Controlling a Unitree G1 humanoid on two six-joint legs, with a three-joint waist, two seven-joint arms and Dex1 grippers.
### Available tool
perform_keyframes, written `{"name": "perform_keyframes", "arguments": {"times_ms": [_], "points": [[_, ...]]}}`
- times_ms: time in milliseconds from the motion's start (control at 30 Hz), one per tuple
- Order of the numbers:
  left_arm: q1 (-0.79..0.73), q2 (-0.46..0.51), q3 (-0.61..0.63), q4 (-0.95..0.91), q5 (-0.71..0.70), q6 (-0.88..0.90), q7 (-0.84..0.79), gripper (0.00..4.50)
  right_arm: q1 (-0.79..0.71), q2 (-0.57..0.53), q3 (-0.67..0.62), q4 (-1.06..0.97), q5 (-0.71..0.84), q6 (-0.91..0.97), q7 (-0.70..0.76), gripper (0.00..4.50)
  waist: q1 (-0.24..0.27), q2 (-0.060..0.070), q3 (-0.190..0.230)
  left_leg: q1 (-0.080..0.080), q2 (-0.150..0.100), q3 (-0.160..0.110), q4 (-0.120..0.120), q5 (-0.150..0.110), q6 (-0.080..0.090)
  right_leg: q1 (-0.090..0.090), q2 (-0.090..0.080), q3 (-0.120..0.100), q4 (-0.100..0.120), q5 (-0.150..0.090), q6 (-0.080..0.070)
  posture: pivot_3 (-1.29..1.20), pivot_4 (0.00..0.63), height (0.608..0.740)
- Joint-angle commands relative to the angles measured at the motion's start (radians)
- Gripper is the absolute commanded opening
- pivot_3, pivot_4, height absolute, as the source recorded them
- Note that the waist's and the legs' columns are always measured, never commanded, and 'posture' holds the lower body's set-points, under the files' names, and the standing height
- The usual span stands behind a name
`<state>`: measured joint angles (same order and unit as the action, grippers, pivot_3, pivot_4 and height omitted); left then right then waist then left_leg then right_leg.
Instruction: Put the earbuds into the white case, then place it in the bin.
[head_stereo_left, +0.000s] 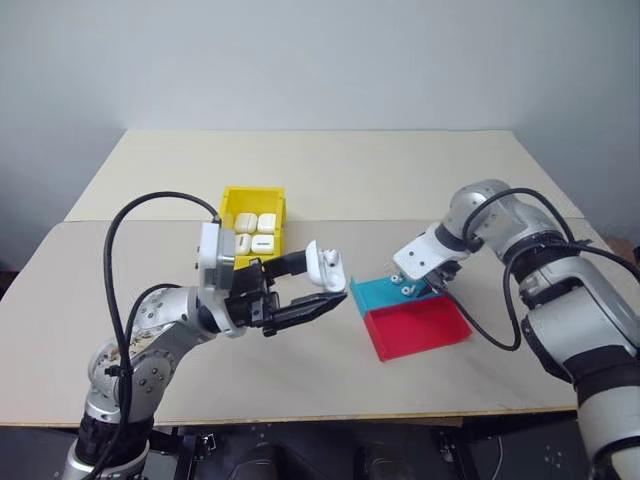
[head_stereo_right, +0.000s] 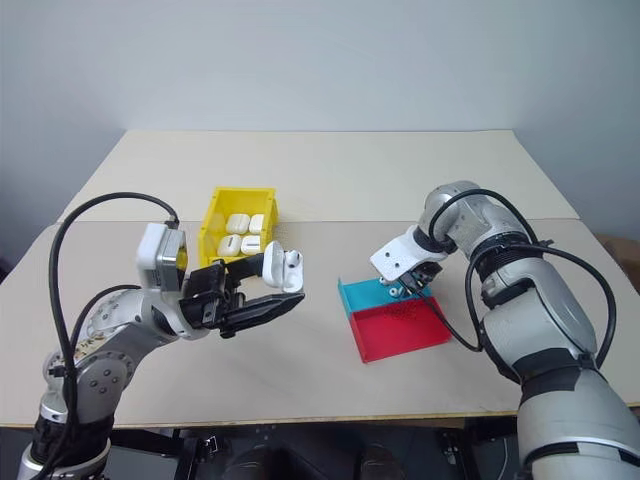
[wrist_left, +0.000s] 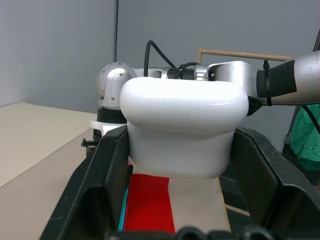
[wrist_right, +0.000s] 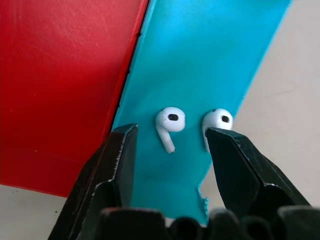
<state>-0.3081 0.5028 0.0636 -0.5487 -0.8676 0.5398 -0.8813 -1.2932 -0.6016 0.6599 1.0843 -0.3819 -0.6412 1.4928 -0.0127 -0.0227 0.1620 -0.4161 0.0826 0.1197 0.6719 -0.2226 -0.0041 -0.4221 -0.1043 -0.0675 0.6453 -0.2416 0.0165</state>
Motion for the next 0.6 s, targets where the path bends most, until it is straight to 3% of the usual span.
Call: {"name": "perform_keyframes", "arguments": {"times_ms": [33, 600], "points": [[0.001, 0.009, 0.022, -0.047, -0.024, -0.016, 0.012, 2.78, -0.034, 0.013, -0.012, 0.042, -0.041, -0.021, -0.030, 2.73, 0.000, 0.000, 0.000, 0.000, 0.000, 0.000, 0.000, 0.000, 0.000, 0.000, 0.000, 0.000, 0.000, 0.000, 0.000, 0.00, 0.150, 0.740], [0.032, 0.035, 0.037, -0.084, -0.048, -0.016, 0.051, 2.78, -0.022, 0.053, -0.019, 0.109, -0.129, -0.029, -0.092, 2.73, -0.001, 0.000, 0.000, 0.001, 0.000, 0.000, -0.001, 0.000, -0.001, 0.001, 0.000, 0.000, 0.000, 0.000, 0.000, 0.00, 0.150, 0.740]]}}
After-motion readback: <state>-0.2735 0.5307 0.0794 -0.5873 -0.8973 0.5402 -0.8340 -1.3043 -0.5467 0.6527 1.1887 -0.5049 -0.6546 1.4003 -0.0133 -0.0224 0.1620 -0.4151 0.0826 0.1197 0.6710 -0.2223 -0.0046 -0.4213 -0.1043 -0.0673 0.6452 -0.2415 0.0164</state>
